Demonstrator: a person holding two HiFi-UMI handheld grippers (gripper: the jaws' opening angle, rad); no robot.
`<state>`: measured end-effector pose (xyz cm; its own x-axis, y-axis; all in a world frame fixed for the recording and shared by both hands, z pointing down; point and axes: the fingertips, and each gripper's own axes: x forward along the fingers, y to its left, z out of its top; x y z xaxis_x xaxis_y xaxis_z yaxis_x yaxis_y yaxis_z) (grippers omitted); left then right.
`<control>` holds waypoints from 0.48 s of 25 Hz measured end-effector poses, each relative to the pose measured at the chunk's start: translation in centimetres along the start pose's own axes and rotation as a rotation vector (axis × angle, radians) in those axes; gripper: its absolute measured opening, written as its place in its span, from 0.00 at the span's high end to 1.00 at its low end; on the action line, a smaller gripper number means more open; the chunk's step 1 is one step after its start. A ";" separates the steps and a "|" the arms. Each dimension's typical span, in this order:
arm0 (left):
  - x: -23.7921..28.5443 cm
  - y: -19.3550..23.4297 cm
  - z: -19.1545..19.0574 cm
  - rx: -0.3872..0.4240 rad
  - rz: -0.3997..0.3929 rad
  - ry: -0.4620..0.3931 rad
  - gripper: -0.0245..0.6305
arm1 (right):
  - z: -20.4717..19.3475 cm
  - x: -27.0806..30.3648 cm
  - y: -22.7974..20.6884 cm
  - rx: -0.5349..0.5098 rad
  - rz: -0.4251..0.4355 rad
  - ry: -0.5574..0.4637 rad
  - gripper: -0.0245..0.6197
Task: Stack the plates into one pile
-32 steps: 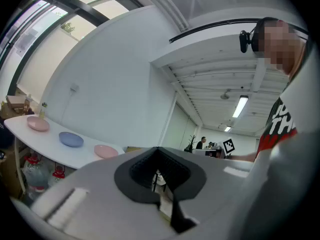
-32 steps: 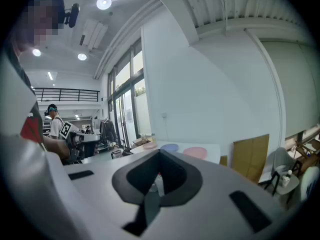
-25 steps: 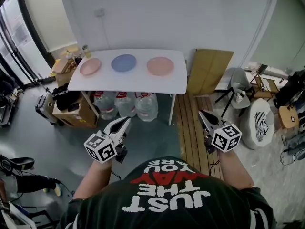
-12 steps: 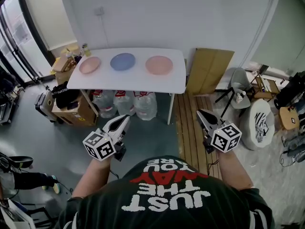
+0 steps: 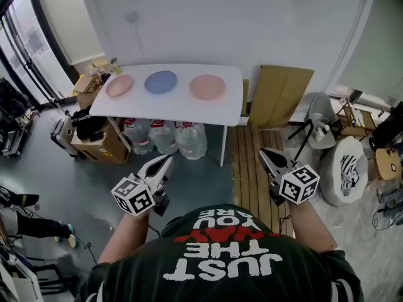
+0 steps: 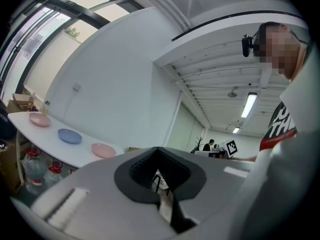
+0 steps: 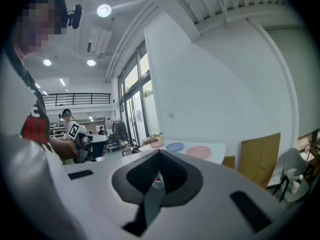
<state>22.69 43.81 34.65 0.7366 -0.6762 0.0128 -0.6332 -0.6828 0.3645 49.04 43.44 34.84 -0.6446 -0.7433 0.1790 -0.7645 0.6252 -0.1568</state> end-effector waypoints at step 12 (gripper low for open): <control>8.0 11.5 0.1 -0.018 -0.023 0.048 0.96 | -1.2 11.5 -7.1 0.029 -0.003 0.039 0.96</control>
<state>21.32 30.54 38.89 0.7615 -0.6463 0.0487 -0.6120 -0.6924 0.3821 47.10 30.76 39.12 -0.6422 -0.7350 0.2176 -0.7665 0.6152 -0.1842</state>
